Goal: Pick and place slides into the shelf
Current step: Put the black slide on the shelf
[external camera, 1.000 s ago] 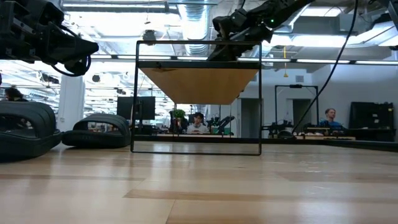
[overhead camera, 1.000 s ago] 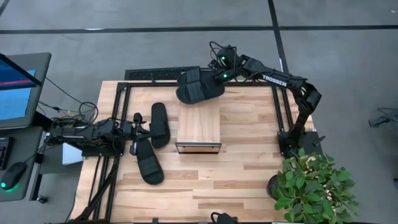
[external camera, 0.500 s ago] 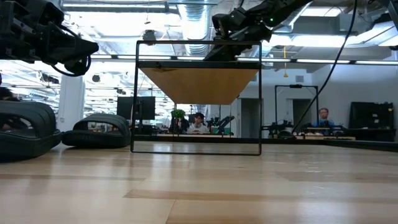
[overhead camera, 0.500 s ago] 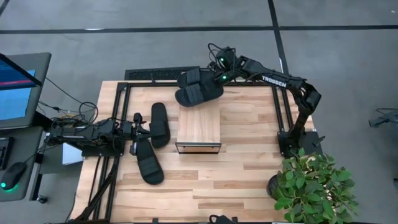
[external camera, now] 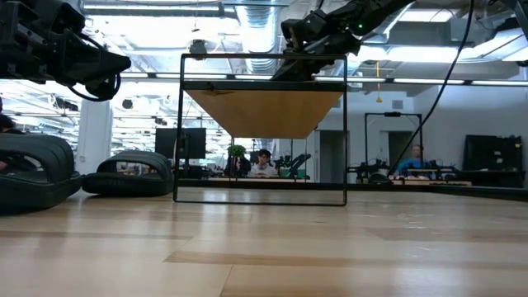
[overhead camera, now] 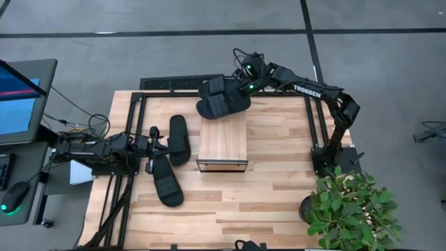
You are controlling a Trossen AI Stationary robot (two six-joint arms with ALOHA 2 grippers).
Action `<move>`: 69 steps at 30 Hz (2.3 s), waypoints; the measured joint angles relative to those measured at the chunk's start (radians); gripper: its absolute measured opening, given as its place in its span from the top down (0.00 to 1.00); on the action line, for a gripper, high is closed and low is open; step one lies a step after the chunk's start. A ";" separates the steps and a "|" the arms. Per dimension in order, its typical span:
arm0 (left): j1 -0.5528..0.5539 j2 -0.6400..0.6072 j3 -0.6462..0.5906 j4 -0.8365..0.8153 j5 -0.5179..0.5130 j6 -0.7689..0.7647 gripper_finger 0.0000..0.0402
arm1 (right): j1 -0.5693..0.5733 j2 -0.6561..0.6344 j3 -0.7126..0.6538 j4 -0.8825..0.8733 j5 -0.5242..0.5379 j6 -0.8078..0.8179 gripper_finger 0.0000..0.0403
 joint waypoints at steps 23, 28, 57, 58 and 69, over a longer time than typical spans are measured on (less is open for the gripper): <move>0.000 0.000 0.000 0.000 0.000 0.002 1.00 | -0.003 -0.002 0.000 0.040 0.048 -0.071 0.83; 0.000 0.000 0.000 0.000 0.000 -0.006 1.00 | -0.006 -0.009 -0.001 0.098 0.043 -0.089 0.83; 0.000 0.000 0.000 0.000 0.000 -0.006 1.00 | 0.361 -0.005 0.061 -0.406 0.536 -0.876 1.00; 0.000 0.000 0.000 0.000 0.000 -0.007 1.00 | 0.366 -0.005 0.061 -0.407 0.554 -0.886 1.00; 0.000 0.000 0.000 0.000 0.000 0.002 1.00 | 0.367 -0.005 0.061 -0.362 0.613 -0.940 1.00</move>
